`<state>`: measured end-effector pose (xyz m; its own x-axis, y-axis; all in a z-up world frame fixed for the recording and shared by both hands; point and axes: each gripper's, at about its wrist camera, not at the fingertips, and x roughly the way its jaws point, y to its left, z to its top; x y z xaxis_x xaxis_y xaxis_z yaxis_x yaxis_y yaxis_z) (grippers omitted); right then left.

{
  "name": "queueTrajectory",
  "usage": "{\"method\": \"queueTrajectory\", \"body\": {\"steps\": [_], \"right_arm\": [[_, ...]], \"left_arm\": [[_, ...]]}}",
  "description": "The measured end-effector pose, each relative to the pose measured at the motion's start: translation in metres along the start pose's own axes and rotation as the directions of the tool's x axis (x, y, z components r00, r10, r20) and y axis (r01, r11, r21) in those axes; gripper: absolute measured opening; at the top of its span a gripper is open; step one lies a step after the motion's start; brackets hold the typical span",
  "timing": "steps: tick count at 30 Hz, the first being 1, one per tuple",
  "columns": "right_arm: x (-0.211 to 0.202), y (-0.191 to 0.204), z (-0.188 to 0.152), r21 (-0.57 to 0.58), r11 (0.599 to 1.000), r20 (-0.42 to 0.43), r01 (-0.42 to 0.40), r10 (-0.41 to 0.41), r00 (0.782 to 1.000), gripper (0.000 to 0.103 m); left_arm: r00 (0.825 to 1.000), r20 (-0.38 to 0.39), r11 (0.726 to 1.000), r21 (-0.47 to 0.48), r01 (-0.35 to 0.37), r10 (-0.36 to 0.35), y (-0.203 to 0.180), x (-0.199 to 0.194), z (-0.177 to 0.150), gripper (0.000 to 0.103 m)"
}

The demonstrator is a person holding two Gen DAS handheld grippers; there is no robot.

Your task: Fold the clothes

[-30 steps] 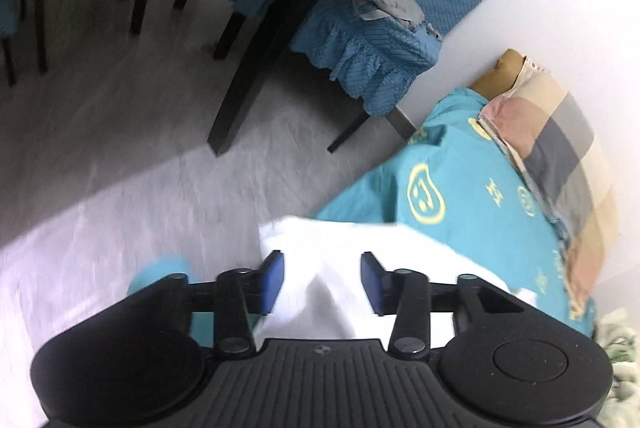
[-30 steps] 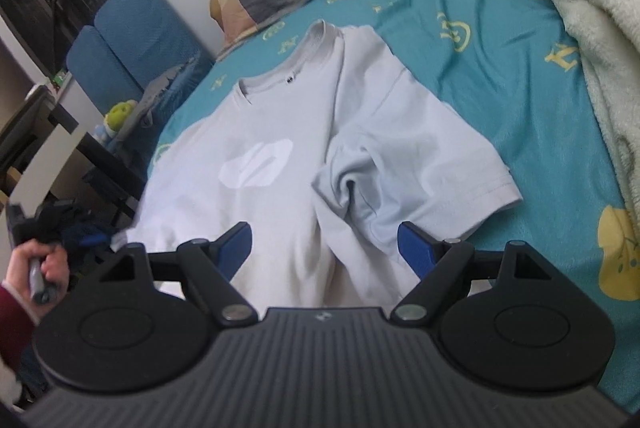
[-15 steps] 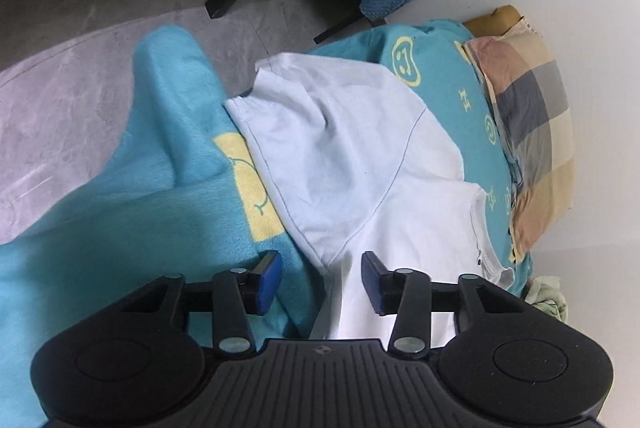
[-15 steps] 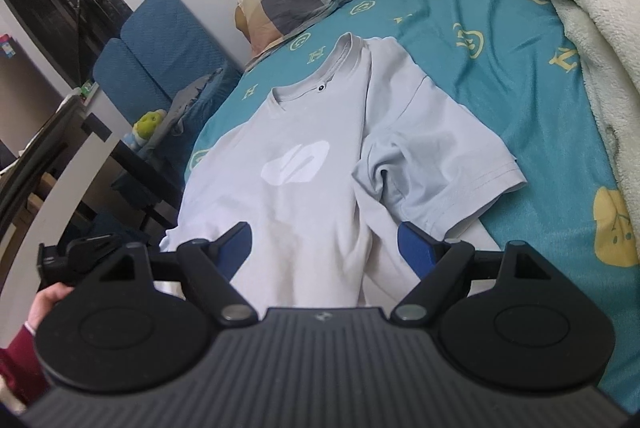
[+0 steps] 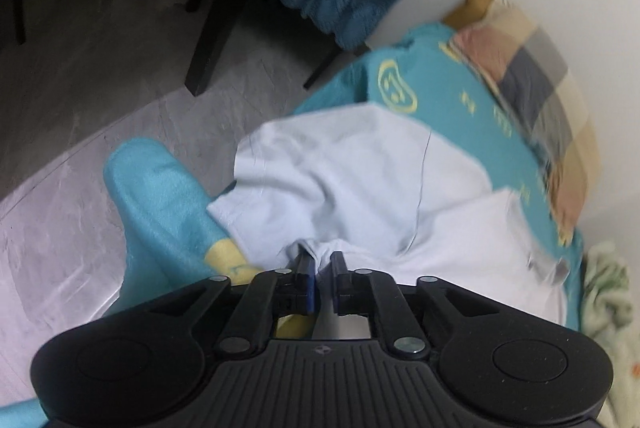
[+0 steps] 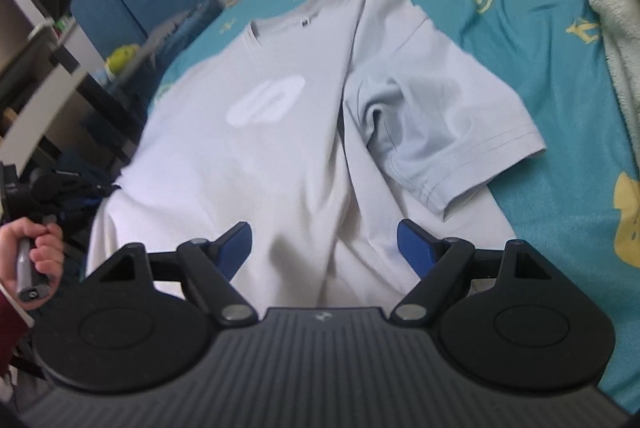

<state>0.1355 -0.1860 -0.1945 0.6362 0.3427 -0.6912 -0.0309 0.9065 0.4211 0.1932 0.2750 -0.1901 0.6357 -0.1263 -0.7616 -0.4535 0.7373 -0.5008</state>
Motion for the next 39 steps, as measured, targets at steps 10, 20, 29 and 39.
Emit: {"method": "queueTrajectory", "body": {"steps": [10, 20, 29, 39], "right_arm": [[-0.013, -0.001, 0.0, -0.012, 1.0, 0.012, -0.006, 0.006, 1.0, 0.081], [-0.054, -0.009, 0.001, 0.027, 1.0, 0.078, -0.006, 0.004, 0.997, 0.081], [-0.067, -0.019, 0.0, 0.105, 0.994, 0.097, -0.03, 0.019, 0.995, 0.082], [-0.061, -0.015, 0.001, 0.082, 0.996, 0.08, -0.023, 0.016, 0.997, 0.082]], "left_arm": [[0.991, -0.107, 0.978, 0.201, -0.056, 0.079, -0.023, -0.096, -0.051, 0.047], [0.896, -0.384, 0.936, 0.342, -0.086, 0.223, -0.064, -0.116, -0.182, 0.053], [0.877, -0.328, 0.889, 0.411, -0.201, 0.35, -0.072, -0.135, -0.193, 0.003], [0.833, -0.279, 0.817, 0.49, -0.305, 0.478, -0.047, -0.184, -0.118, 0.003]]}}
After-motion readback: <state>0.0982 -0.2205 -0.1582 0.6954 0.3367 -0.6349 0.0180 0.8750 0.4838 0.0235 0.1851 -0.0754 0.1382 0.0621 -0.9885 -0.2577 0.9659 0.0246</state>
